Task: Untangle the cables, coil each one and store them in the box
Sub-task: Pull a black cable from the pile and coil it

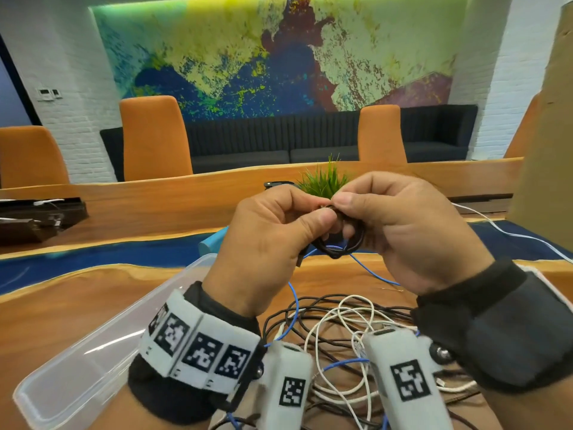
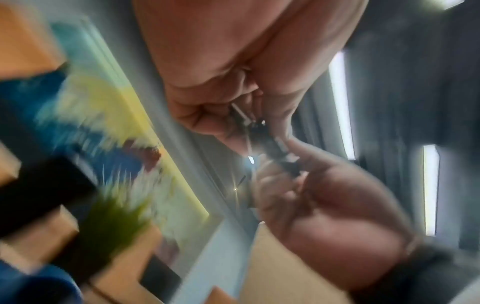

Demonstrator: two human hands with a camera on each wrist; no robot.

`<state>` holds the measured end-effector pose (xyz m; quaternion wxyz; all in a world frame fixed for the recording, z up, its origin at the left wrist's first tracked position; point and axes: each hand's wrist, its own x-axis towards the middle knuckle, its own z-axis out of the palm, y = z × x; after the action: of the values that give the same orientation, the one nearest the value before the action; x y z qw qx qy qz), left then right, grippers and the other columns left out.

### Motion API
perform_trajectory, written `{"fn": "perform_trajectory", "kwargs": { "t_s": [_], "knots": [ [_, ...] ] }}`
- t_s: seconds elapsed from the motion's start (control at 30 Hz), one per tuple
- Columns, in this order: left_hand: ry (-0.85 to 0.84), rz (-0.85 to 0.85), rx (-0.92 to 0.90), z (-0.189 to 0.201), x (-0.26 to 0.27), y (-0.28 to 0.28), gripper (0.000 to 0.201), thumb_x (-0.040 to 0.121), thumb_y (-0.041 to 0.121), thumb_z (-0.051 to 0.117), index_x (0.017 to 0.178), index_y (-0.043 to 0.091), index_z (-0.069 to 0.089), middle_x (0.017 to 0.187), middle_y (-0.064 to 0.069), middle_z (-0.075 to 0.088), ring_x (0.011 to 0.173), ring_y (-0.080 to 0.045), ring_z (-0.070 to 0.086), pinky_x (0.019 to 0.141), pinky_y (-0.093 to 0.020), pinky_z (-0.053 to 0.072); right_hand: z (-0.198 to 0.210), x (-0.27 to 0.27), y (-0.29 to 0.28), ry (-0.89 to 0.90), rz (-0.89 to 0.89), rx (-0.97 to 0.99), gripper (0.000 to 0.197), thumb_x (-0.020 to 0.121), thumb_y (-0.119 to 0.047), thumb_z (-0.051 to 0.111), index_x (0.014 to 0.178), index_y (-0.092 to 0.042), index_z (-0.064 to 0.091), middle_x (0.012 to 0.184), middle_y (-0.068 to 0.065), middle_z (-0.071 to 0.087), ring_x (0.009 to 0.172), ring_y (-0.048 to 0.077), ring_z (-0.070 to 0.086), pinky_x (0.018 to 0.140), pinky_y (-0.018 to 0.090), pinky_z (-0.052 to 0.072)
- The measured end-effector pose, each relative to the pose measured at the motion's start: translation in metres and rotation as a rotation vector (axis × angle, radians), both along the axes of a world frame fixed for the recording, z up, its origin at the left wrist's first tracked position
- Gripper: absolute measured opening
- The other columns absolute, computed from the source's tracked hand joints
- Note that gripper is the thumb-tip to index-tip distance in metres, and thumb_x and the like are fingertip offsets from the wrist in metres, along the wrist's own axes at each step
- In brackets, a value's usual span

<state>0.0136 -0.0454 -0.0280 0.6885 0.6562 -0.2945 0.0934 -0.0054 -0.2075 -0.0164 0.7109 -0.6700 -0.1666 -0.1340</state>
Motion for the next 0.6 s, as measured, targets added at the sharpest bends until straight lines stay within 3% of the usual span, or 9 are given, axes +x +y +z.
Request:
{"fn": "perform_trajectory", "kwargs": {
  "t_s": [0.07,0.13,0.23,0.3,0.4,0.47,0.6],
  "knots": [
    [-0.131,0.085,0.1,-0.002,0.003,0.002,0.006,0.087,0.005,0.071,0.089,0.011,0.07,0.079,-0.006,0.075,0.072,-0.013,0.071,0.059,-0.02,0.053,0.001,0.0,-0.001,0.148,0.083,0.058,0.005,0.072,-0.019,0.068,0.073,-0.015,0.069,0.068,0.006,0.067,0.054,0.013,0.058,0.049,0.022,0.049],
    [-0.211,0.151,0.171,-0.004,0.003,0.002,0.007,0.088,0.016,0.069,0.092,0.012,0.072,0.081,-0.005,0.076,0.076,-0.017,0.072,0.065,-0.029,0.059,0.003,0.0,-0.004,0.154,0.079,0.027,0.003,0.076,-0.015,0.069,0.079,-0.014,0.068,0.071,0.008,0.068,0.056,0.015,0.061,0.049,0.022,0.05],
    [-0.269,0.258,0.218,-0.007,0.005,0.002,0.012,0.089,0.023,0.067,0.093,0.013,0.072,0.08,-0.001,0.074,0.077,-0.017,0.072,0.069,-0.04,0.061,0.004,-0.001,-0.009,0.009,-0.04,-0.156,0.009,0.085,-0.005,0.068,0.093,-0.01,0.069,0.077,0.014,0.07,0.066,0.028,0.068,0.062,0.038,0.06],
    [-0.256,0.274,0.202,-0.008,0.007,0.002,0.013,0.088,0.025,0.067,0.093,0.014,0.072,0.078,-0.001,0.074,0.077,-0.017,0.072,0.07,-0.041,0.061,0.006,-0.003,-0.011,-0.09,-0.112,-0.315,0.01,0.083,-0.006,0.072,0.093,-0.009,0.07,0.08,0.017,0.072,0.075,0.037,0.069,0.065,0.045,0.06],
    [-0.197,0.23,0.219,-0.009,0.008,-0.001,0.01,0.089,0.022,0.07,0.093,0.013,0.072,0.079,-0.004,0.074,0.075,-0.015,0.072,0.061,-0.029,0.057,0.009,-0.005,-0.015,-0.142,-0.147,-0.45,0.009,0.079,-0.007,0.077,0.083,-0.005,0.069,0.078,0.019,0.07,0.071,0.038,0.068,0.061,0.044,0.059],
    [-0.131,0.166,0.233,-0.009,0.006,-0.002,0.006,0.091,0.019,0.07,0.091,0.013,0.073,0.08,-0.006,0.075,0.072,-0.016,0.071,0.053,-0.021,0.05,0.013,-0.007,-0.02,-0.134,-0.151,-0.501,0.01,0.078,-0.005,0.077,0.081,-0.001,0.069,0.076,0.022,0.069,0.062,0.032,0.065,0.059,0.039,0.058],
    [-0.148,0.151,0.32,-0.006,0.007,0.003,0.011,0.092,0.025,0.068,0.101,0.023,0.074,0.089,0.0,0.077,0.082,-0.009,0.07,0.066,-0.015,0.049,0.023,-0.016,-0.051,-0.083,-0.314,-0.368,0.006,0.08,-0.002,0.074,0.082,0.0,0.068,0.074,0.015,0.067,0.063,0.019,0.062,0.056,0.03,0.054]
  ]
}}
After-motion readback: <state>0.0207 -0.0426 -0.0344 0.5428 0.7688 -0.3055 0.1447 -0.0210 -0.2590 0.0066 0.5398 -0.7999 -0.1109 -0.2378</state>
